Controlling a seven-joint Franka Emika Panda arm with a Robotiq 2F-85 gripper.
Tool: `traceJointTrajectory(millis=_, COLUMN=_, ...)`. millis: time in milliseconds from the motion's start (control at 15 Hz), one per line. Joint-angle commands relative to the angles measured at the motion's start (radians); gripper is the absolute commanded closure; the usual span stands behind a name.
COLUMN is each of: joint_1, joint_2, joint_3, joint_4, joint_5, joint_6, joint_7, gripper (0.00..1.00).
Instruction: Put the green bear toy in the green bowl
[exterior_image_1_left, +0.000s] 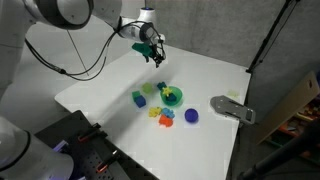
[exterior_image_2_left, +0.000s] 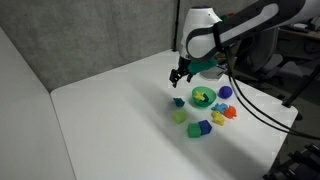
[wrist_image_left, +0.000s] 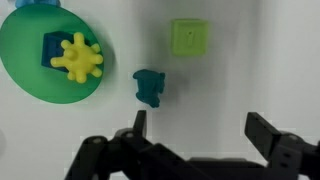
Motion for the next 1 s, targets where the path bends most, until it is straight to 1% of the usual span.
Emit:
traceJointTrajectory(millis=0, joint_1=0.005, joint_2=0.149, joint_3=-0.021, joint_4=0.207, joint_5=0.001, joint_6=-0.095, joint_7=-0.046, gripper=0.00)
traceJointTrajectory(millis=467, joint_1=0.022, joint_2=0.374, joint_3=-0.053, joint_4=0.455, joint_5=-0.015, joint_6=-0.229, joint_7=-0.053, gripper=0.00)
traceJointTrajectory(millis=667, joint_1=0.033, joint_2=0.451, joint_3=-0.069, joint_4=0.540, joint_5=-0.021, joint_6=-0.281, joint_7=-0.050, gripper=0.00)
traceJointTrajectory(millis=933, joint_1=0.046, joint_2=0.534, joint_3=-0.094, joint_4=0.641, joint_5=-0.045, joint_6=-0.315, joint_7=-0.046, gripper=0.00)
